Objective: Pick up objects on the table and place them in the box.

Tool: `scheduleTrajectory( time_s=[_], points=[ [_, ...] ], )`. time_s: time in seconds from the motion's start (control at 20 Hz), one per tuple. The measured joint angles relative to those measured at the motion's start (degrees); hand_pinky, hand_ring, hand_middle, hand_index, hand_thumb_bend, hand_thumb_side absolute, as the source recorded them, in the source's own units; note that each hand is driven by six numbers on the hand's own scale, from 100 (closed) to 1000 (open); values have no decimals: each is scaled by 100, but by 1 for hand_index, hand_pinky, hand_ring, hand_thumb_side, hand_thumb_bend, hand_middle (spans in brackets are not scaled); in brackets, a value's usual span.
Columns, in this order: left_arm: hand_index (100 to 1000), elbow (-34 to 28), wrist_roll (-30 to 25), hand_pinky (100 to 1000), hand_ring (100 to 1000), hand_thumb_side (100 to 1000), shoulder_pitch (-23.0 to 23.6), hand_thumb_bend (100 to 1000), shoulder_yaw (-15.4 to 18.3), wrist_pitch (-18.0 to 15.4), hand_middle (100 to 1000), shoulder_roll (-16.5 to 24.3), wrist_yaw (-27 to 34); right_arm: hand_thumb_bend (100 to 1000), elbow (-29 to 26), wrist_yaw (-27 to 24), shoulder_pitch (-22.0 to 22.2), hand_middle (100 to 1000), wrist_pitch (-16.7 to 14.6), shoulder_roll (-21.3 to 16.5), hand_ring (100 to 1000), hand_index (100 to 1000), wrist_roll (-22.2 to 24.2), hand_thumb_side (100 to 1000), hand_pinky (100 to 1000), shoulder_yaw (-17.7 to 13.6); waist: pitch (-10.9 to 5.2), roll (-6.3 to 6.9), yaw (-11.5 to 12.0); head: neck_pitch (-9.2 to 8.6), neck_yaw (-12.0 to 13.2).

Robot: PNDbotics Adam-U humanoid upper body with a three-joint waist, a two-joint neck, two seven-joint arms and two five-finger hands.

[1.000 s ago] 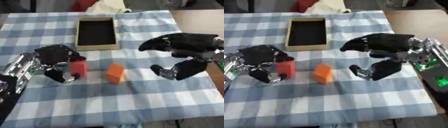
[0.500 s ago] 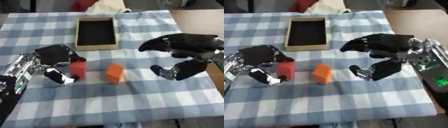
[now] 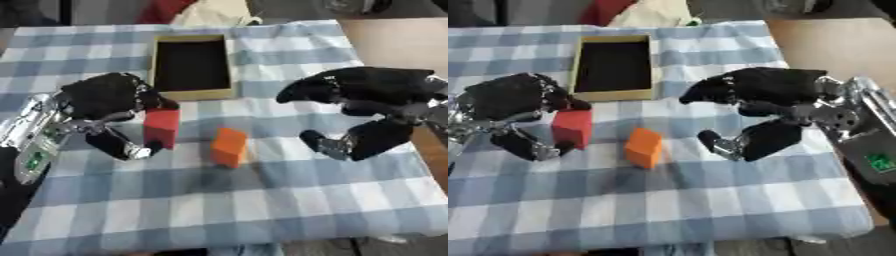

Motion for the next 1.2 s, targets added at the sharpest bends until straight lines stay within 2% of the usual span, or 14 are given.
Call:
scheduleTrajectory(
  time_s=[0.2, 0.4, 0.75, 0.8, 0.85, 0.9, 1.05, 1.2],
  points=[
    [831, 1, -46, 596, 412, 328, -270, 156, 128, 203, 292, -10, 197, 100, 0, 0, 2, 917, 0, 0, 856, 1000, 0, 947, 912, 0, -2, -1, -8, 0, 0],
    [835, 332, -17, 602, 417, 303, -611, 150, 264, 344, 298, -163, 181, 100, 0, 0, -1, 917, 0, 3, 857, 1000, 4, 948, 912, 8, -4, -7, -47, 0, 7],
    [839, 1553, 277, 603, 421, 318, -1195, 100, 604, 605, 304, -655, -350, 100, 0, -25, -11, 917, -8, 11, 856, 1000, 42, 952, 912, 46, -3, -25, -132, 0, 56],
    [841, 1763, 364, 603, 422, 308, -1267, 100, 672, 656, 304, -724, -478, 100, 0, -30, -17, 917, -8, 13, 856, 1000, 50, 952, 913, 59, 0, -31, -149, 0, 63],
    [843, 1974, 462, 603, 422, 242, -1320, 100, 750, 715, 305, -783, -621, 100, 0, -34, -32, 917, -8, 18, 856, 1000, 54, 941, 913, 70, 5, -35, -171, 0, 74],
    [846, 2181, 571, 605, 426, 312, -1369, 100, 828, 779, 310, -840, -758, 100, 0, -43, -40, 917, -8, 28, 856, 1000, 56, 954, 913, 72, 12, -41, -186, 0, 81],
    [850, 2765, 962, 604, 427, 314, -1471, 100, 1080, 990, 312, -969, -1150, 100, 0, -50, -57, 916, -25, 51, 856, 1000, 77, 955, 913, 77, 34, -49, -231, -3, 99],
    [877, 3233, 1483, 629, 465, 338, -1552, 100, 1336, 1234, 376, -1031, -1418, 100, 0, -54, -59, 915, -26, 52, 855, 1000, 89, 957, 913, 96, 55, -51, -273, -8, 114]
  ],
)
